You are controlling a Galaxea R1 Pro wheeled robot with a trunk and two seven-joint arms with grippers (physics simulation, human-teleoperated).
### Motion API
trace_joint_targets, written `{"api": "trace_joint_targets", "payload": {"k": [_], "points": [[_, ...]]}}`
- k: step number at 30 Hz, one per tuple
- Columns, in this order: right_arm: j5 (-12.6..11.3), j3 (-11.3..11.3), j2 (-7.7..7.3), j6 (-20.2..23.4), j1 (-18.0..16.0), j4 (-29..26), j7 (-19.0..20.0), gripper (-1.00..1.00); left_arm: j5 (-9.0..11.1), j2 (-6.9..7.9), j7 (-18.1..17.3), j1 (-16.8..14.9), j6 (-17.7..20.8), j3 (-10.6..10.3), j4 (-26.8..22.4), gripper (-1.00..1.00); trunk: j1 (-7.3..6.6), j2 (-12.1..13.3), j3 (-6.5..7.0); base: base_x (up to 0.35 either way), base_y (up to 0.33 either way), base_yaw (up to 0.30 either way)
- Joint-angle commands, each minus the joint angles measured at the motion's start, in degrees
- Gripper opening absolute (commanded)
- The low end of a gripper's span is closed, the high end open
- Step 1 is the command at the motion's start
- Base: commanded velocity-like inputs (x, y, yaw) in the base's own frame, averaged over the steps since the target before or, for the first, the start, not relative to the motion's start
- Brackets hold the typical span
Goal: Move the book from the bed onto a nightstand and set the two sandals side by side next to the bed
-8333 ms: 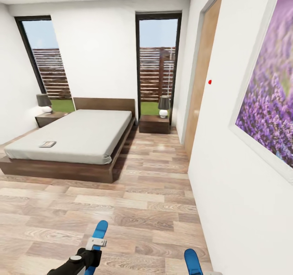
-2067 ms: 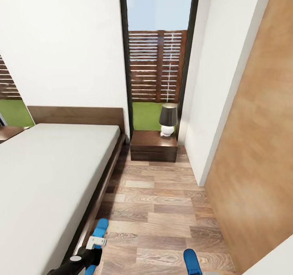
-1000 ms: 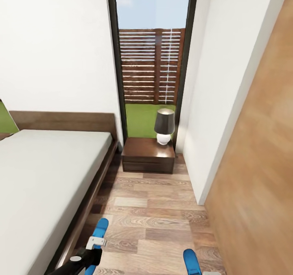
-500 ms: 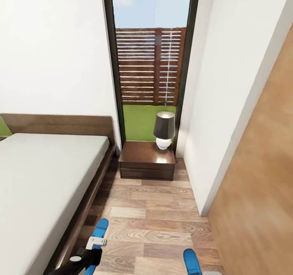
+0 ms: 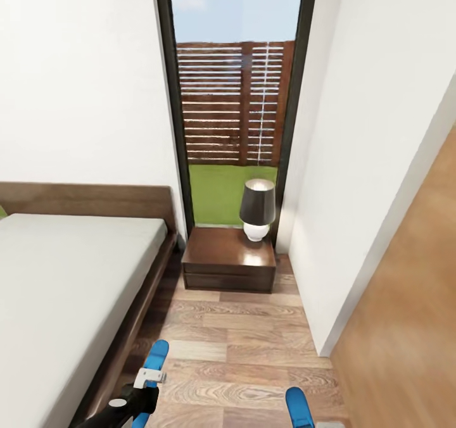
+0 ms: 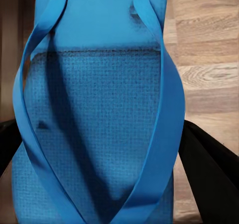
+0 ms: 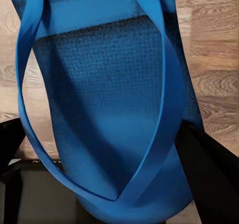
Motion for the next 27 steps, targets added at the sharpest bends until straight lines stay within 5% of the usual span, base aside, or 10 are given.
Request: {"api": "trace_joint_targets", "payload": {"k": [1, 27], "points": [[0.47, -0.49, 0.04, -0.06, -0.04, -0.09, 0.33, -1.00, 0.57, 0.03, -0.04, -0.06, -0.19, -0.48, 0.03, -1.00, 0.07, -0.11, -0.11, 0.347, 0.000, 0.000], [0.47, -0.49, 0.08, -0.06, -0.04, -0.09, 0.33, -1.00, 0.57, 0.03, -0.04, -0.06, -0.26, -0.48, 0.02, -1.00, 0.07, -0.11, -0.11, 0.347, 0.000, 0.000]]}}
